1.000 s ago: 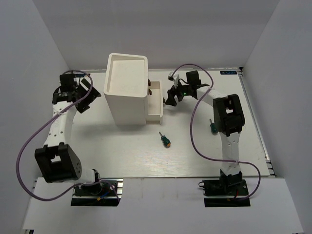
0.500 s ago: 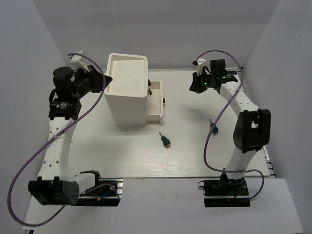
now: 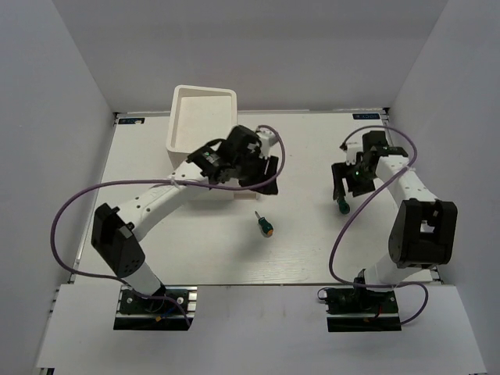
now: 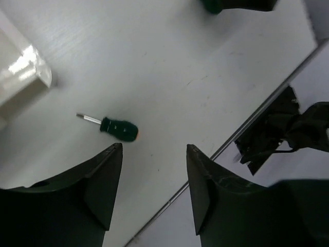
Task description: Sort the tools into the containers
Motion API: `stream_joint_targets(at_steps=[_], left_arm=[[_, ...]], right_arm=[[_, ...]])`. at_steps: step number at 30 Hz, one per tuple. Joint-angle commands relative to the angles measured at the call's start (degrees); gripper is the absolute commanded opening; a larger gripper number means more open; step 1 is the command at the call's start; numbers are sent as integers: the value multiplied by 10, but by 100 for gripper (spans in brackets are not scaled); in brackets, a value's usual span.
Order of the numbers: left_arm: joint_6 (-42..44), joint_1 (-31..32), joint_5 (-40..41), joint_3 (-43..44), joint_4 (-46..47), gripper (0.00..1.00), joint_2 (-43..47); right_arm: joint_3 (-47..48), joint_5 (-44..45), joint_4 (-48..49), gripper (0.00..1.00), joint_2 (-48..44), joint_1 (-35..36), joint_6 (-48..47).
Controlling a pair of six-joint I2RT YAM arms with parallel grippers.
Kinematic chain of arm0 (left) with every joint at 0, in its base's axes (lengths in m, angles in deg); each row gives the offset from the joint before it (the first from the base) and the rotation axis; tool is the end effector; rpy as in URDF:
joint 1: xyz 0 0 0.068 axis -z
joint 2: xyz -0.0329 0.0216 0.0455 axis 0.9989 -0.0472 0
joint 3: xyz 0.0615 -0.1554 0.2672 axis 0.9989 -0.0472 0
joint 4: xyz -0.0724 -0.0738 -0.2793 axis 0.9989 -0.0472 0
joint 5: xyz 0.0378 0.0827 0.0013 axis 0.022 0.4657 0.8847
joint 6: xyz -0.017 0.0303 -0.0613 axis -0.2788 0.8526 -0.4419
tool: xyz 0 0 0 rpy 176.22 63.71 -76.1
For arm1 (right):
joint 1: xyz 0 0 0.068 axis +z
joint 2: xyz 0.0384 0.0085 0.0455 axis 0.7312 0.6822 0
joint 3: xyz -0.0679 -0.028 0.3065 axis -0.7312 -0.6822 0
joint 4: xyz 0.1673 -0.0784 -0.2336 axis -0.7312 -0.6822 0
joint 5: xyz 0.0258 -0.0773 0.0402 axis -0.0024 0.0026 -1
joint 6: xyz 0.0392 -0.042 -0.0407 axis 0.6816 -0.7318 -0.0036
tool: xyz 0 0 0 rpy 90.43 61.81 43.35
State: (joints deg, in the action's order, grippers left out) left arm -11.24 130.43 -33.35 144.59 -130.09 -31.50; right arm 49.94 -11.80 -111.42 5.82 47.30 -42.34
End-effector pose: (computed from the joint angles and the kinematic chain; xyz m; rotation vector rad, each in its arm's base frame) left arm 0.2886 -0.2903 0.3680 0.6492 2.3899 -0.8051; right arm 0.3608 0.0139 0.2523 -0.3978 2.6918 0.2129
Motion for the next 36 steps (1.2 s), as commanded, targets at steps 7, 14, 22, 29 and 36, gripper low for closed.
stream_joint_targets(at_steps=[7, 14, 22, 29, 36], left_arm=[[-187, 56, 183, -70, -73, 68, 8], [-205, 81, 189, -81, -53, 77, -6], [-240, 116, 216, -70, -58, 77, -25], [-240, 127, 309, -34, -49, 77, 71], [-218, 127, 390, 48, -114, 77, 111]], right_arm=[[-69, 74, 62, 70, 40, 9, 31], [-67, 100, 111, 66, 91, 15, 21], [-53, 41, 101, 0, 85, 17, 8], [137, -343, 12, 0, 106, 52, -44], [328, -340, 88, 0, 217, 165, 130]])
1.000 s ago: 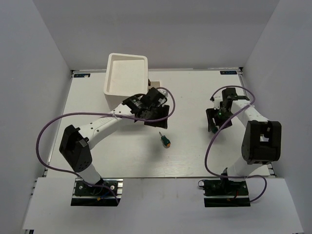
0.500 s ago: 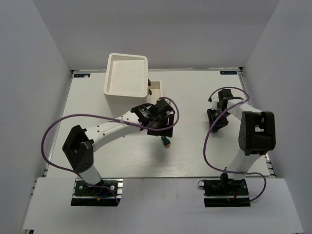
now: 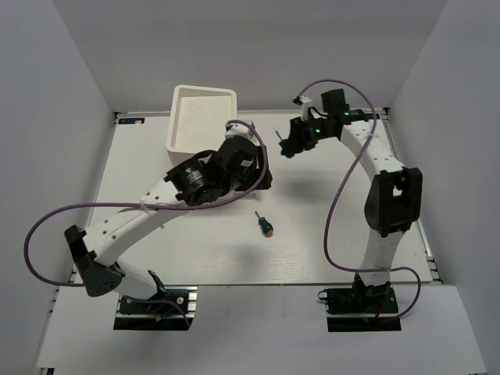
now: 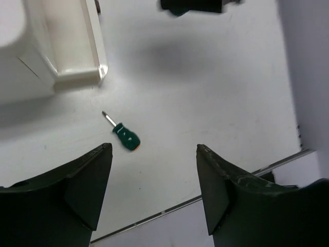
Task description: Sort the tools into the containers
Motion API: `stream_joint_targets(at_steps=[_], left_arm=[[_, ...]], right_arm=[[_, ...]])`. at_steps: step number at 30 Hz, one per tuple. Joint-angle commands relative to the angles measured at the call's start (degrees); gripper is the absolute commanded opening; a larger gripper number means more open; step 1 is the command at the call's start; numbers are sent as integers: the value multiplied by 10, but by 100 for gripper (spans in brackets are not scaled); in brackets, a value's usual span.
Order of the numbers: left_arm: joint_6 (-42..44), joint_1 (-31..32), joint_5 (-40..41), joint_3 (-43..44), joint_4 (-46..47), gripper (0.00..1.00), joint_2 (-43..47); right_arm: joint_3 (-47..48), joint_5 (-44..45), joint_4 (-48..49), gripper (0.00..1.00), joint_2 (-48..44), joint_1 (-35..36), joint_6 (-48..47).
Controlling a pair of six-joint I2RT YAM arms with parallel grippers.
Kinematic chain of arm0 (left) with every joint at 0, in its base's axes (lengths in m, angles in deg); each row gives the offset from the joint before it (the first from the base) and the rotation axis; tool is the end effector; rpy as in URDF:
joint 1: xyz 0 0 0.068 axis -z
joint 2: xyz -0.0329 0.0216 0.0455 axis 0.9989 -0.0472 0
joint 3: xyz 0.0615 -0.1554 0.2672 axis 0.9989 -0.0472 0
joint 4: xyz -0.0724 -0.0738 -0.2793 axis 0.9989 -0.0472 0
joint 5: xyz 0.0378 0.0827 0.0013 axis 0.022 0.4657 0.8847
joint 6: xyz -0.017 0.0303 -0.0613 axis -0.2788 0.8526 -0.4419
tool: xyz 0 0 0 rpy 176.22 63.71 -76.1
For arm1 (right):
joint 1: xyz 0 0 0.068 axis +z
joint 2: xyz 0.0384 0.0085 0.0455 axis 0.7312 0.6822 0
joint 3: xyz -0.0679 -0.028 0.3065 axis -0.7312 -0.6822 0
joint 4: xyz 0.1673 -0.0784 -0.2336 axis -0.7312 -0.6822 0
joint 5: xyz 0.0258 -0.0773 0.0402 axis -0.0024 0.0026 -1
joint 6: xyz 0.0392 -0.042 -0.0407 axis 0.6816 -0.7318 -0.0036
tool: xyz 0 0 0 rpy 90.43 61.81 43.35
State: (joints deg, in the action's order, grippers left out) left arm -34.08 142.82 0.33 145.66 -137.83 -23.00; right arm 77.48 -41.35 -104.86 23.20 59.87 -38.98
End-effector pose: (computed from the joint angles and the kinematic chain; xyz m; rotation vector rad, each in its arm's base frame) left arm 0.2165 -0.2821 0.4171 0.1110 2.3205 -0.5017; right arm 0.4602 0.1444 0.3174 -0.7845 2.2169 0.8936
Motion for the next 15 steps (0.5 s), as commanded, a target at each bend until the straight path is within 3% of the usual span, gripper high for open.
stream_joint_targets(at_steps=[1, 6, 12, 13, 15], left_arm=[[11, 3, 59, 37, -46, 77, 32], [-7, 3, 71, 39, -71, 77, 60], [-17, 3, 71, 28, -82, 77, 72], [-17, 3, 65, 28, -82, 77, 72], [-17, 3, 60, 28, -82, 77, 67]], right_arm=[[63, -32, 34, 0, 51, 55, 104], [126, 34, 92, 0, 102, 110, 208], [113, 102, 149, 0, 118, 139, 276], [118, 104, 146, 14, 123, 141, 279], [116, 104, 146, 33, 126, 147, 285]])
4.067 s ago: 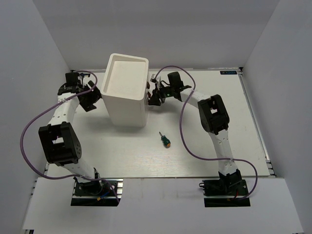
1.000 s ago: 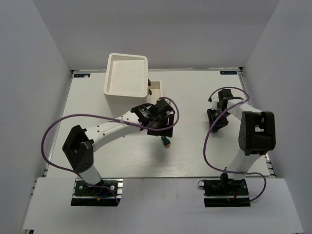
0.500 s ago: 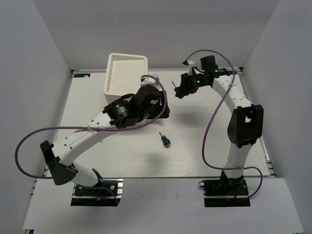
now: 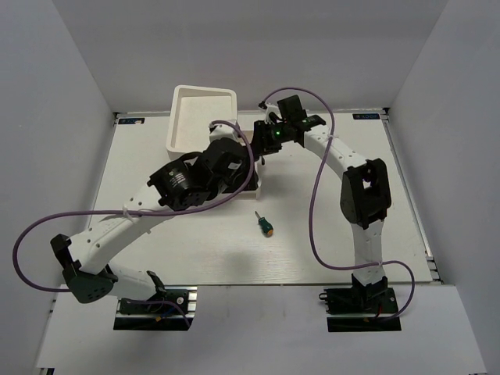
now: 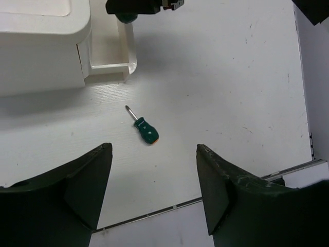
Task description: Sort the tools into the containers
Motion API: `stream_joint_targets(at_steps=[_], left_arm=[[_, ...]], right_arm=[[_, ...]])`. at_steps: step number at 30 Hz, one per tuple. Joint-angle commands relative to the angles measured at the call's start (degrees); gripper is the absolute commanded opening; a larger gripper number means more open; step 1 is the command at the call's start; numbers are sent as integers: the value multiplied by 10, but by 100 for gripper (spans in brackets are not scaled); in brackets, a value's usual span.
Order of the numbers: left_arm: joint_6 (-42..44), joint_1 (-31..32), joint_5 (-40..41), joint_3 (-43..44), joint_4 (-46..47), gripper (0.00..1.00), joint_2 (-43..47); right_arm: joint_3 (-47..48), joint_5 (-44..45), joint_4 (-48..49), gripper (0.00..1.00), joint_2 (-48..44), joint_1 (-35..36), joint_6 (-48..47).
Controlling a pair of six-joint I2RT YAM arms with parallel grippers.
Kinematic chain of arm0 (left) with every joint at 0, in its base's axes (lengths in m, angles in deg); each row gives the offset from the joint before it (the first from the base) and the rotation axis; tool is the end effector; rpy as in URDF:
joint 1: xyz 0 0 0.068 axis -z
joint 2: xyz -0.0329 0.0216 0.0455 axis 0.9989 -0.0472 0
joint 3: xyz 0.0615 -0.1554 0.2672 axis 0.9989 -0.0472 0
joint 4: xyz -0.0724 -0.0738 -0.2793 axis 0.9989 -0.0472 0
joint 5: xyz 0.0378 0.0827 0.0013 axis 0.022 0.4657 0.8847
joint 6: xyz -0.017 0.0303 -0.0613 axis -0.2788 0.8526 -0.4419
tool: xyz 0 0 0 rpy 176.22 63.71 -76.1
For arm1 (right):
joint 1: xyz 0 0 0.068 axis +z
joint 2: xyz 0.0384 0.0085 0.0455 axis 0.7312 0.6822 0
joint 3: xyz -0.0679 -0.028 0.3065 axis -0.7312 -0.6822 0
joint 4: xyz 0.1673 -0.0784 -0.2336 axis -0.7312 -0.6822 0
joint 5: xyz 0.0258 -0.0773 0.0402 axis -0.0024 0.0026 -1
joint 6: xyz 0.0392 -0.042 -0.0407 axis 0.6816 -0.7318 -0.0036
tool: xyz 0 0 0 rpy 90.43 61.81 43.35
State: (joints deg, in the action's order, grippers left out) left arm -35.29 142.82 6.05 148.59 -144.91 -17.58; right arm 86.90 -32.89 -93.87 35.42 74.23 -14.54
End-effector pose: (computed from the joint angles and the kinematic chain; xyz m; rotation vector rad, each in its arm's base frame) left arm 0.1961 -0.2430 0.4552 0.0270 2.2569 -0.4428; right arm 0.4801 0.2825 0.2841 -0.5841 2.3130 1.0163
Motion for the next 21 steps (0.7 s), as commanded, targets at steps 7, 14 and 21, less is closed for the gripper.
stream_joint_targets(at_steps=[7, 14, 21], left_arm=[[-22, 3, -56, -12, -11, 75, -43], [-27, 8, -95, -12, 1, 50, -99], [-76, 19, -139, -29, -16, 18, -192]], right_arm=[[6, 8, 35, 62, 1, 4, 32], [3, 70, 4, 33, -35, -11, -16], [-94, 185, -50, 0, -84, -104, -28]])
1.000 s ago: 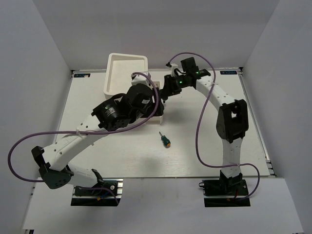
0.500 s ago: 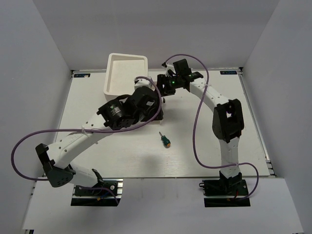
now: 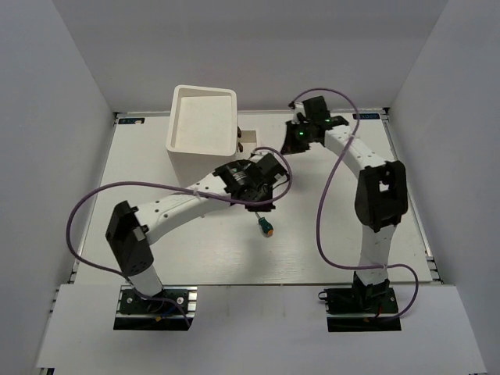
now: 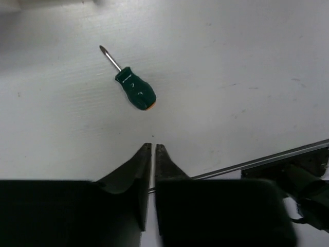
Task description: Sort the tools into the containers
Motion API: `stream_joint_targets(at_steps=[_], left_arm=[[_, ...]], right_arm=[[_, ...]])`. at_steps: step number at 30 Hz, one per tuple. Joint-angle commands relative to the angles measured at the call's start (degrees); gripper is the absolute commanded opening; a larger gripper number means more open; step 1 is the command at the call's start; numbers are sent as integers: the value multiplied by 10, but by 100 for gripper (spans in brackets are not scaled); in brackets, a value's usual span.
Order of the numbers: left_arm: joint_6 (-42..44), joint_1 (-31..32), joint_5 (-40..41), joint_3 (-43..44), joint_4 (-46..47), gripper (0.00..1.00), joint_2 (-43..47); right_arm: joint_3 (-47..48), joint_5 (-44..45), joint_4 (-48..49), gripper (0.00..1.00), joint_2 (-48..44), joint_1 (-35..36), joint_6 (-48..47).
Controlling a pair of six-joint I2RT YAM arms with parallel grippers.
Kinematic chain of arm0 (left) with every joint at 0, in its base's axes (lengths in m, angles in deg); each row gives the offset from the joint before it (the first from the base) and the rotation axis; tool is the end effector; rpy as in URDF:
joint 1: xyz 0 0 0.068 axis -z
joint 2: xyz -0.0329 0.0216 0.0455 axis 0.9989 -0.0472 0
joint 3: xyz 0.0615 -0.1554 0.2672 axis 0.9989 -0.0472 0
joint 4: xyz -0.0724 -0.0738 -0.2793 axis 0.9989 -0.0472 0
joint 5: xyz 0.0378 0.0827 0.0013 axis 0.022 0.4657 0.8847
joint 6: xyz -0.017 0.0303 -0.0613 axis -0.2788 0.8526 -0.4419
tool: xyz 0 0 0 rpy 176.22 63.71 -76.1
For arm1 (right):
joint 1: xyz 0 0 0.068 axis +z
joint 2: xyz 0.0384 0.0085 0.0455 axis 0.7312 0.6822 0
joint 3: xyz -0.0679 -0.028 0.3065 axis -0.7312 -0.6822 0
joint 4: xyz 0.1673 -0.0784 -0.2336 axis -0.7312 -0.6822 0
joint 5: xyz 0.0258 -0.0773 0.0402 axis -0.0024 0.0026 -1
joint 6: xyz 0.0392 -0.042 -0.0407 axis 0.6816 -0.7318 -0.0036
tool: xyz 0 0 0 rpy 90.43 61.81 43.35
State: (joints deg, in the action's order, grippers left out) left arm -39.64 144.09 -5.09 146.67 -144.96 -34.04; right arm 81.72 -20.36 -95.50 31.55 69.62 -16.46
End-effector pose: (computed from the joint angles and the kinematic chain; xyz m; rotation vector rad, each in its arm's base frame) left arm 0.2281 -0.3236 0.3436 0.1339 2.6145 -0.3600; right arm 0.4880 0.2253 0.2789 -0.4046 2.3818 0.7034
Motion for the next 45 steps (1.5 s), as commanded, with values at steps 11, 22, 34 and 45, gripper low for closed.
stream_joint_targets(at_steps=[11, 22, 34, 45], left_arm=[[-52, 11, -23, -16, 25, 69, -146], [-52, 3, 0, -21, 64, 68, -209], [-58, 9, 36, -21, 64, 47, -225], [23, 66, 51, 110, 10, 9, -149]], right_arm=[[-300, -27, 27, 43, -194, -163, -35], [-356, -66, 27, 43, -244, -201, -36], [-380, -91, 28, 43, -254, -215, -40], [-386, -102, 22, 37, -263, -219, -71]])
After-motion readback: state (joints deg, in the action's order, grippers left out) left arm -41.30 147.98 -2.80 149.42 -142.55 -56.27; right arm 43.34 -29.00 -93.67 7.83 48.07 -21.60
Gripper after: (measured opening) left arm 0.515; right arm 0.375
